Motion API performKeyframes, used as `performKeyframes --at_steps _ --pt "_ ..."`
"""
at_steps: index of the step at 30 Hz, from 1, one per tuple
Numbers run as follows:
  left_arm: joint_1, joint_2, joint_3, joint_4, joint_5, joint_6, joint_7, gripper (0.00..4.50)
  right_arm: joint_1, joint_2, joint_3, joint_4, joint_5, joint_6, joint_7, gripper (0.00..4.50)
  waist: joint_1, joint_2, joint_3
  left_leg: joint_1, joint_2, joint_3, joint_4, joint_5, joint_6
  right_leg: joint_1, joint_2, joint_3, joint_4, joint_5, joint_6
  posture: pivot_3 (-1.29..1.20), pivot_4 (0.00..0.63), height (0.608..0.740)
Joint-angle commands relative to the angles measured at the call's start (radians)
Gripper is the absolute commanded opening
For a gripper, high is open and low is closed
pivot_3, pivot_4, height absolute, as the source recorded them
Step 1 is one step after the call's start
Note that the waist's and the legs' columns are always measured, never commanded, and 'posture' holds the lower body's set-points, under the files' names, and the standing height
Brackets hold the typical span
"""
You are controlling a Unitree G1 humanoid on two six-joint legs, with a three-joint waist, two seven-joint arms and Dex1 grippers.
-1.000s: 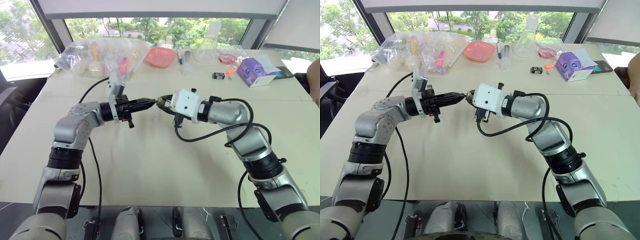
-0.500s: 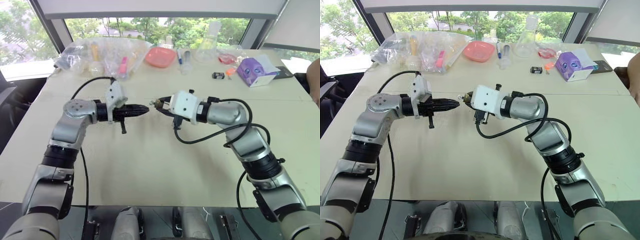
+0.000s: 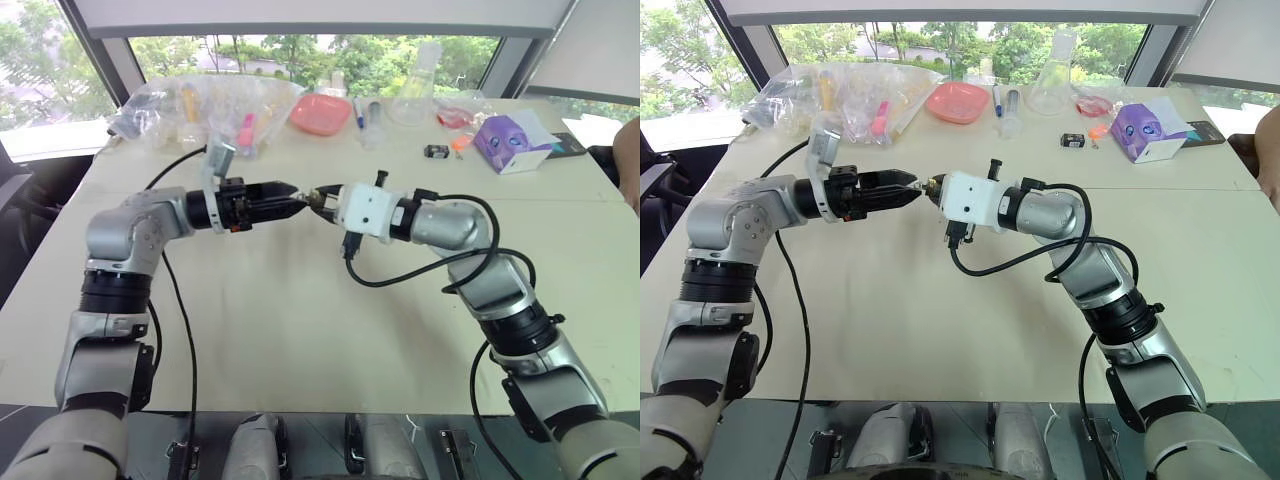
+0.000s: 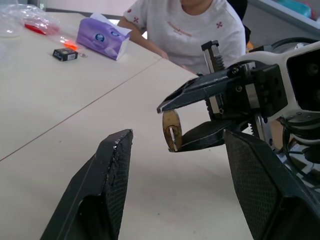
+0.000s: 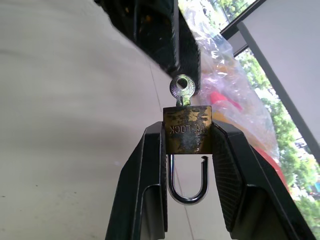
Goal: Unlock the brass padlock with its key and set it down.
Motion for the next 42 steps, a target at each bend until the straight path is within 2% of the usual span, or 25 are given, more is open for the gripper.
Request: performKeyframes --at_steps 1,8,14,22,29,30,34,37,42 --pt "-0.046 -0.022 -0.008 0.032 0.039 -0.065 0.013 2.93 -0.034 0.012 -0.013 -0.021 -0.012 -0.025 -0.013 0.67 0.000 0.000 0.000 0.000 0.000 0.000 0.000 0.000 0.000 0.000 0.000 0.000 0.000 0.000 0.000 0.00 0.150 0.740" --pt "-0.079 -0.049 -0.016 0.096 0.061 -0.100 -0.014 2.93 -0.024 0.015 -0.015 -0.041 -0.024 -0.019 -0.006 0.67 -0.001 0.000 0.000 0.000 0.000 0.000 0.000 0.000 0.000 0.000 0.000 0.000 0.000 0.000 0.000 0.00 0.150 0.740" --pt "-0.077 -0.058 -0.029 0.085 0.063 -0.091 -0.033 0.05 -0.021 0.018 -0.016 -0.055 -0.029 -0.013 -0.004 0.67 0.000 0.000 0.000 0.000 0.000 0.000 0.000 0.000 0.000 0.000 0.000 0.000 0.000 0.000 0.000 0.00 0.150 0.740" --pt "-0.074 -0.077 -0.004 0.097 0.078 -0.129 0.018 0.05 -0.012 0.011 -0.008 -0.061 -0.038 -0.002 0.011 0.67 0.000 0.000 0.000 0.000 0.000 0.000 0.000 0.000 0.000 0.000 0.000 0.000 0.000 0.000 0.000 0.00 0.150 0.740" --pt "-0.042 -0.069 0.036 0.100 0.068 -0.124 0.057 0.00 0.029 0.000 -0.059 -0.100 -0.043 0.095 -0.021 4.09 0.000 0.000 0.000 0.000 0.000 0.000 0.000 0.000 0.000 0.000 0.000 0.000 0.000 0.000 0.000 0.00 0.150 0.740" --pt "-0.039 -0.065 0.036 0.103 0.068 -0.121 0.051 0.00 0.041 0.010 -0.082 -0.119 -0.025 0.139 -0.031 4.45 0.000 0.000 0.000 0.000 0.000 0.000 0.000 0.000 0.000 0.000 0.000 0.000 0.000 0.000 0.000 0.00 0.150 0.740" --pt "-0.050 -0.060 0.069 0.117 0.019 -0.075 0.035 0.00 0.092 0.054 -0.196 -0.237 0.133 0.335 -0.024 4.45 0.002 0.000 0.000 0.000 0.000 0.000 0.000 0.000 0.000 0.000 0.000 0.000 0.001 0.000 0.000 0.00 0.150 0.740" --pt "-0.058 -0.061 0.107 0.105 -0.049 -0.006 0.007 0.00 0.064 0.133 -0.307 -0.273 0.243 0.473 -0.092 4.45 0.000 0.000 0.000 0.000 0.000 -0.001 0.001 0.000 0.000 0.000 0.000 0.000 0.001 0.000 0.000 0.00 0.150 0.740" --pt "-0.039 -0.037 0.092 0.053 -0.077 0.033 -0.045 0.00 0.036 0.132 -0.304 -0.236 0.246 0.475 -0.146 4.45 0.000 0.000 0.000 0.000 0.000 -0.001 0.001 0.000 0.000 0.000 0.000 0.000 0.002 0.000 0.000 0.00 0.150 0.740"
